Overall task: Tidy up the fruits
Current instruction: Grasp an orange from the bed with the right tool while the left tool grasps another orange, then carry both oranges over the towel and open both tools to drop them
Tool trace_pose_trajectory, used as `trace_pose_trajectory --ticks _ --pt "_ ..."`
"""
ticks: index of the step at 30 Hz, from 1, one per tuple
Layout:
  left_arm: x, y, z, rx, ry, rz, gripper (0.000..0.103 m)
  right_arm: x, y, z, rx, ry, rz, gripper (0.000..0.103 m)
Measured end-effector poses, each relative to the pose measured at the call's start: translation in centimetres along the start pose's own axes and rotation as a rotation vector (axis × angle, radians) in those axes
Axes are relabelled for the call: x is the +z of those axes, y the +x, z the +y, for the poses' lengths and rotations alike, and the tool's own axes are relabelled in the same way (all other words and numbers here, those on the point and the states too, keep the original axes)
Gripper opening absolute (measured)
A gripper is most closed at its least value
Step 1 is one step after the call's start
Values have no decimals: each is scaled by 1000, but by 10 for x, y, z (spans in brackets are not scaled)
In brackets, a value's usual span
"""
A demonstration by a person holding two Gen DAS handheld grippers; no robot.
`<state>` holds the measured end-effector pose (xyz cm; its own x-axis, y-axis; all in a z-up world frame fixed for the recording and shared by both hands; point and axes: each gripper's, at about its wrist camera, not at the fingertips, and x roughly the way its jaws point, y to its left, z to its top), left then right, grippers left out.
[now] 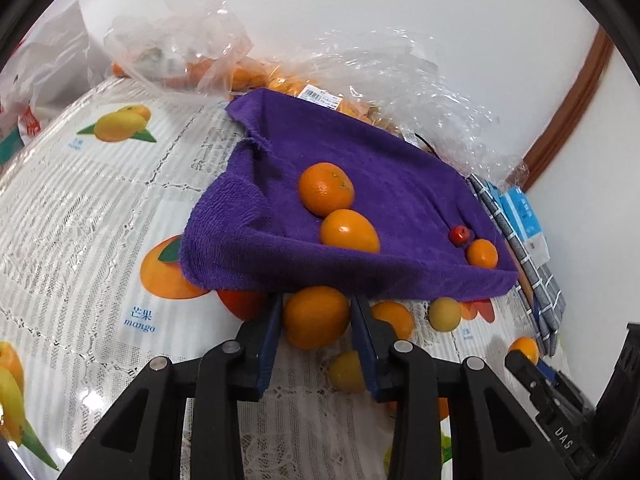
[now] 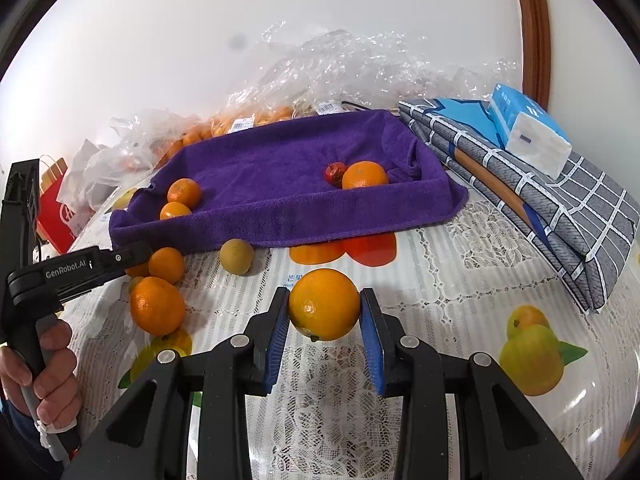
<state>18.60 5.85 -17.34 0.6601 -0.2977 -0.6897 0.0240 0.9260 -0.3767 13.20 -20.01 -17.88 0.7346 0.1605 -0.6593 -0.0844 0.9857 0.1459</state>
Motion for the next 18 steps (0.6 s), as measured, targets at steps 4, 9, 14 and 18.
trace_pose_trajectory --ticks 4,9,14,18 --pt "1 -11 -2 -17 5 -51 33 0 0 0 0 -2 -2 35" --pt "6 -22 7 -59 -37 -92 33 -1 -5 -2 30 3 -30 35" --pt "8 -37 9 -87 -52 -161 33 0 -9 -5 27 16 -50 35" --pt "12 -44 12 -97 -62 -180 33 1 -7 -4 30 11 -34 35"
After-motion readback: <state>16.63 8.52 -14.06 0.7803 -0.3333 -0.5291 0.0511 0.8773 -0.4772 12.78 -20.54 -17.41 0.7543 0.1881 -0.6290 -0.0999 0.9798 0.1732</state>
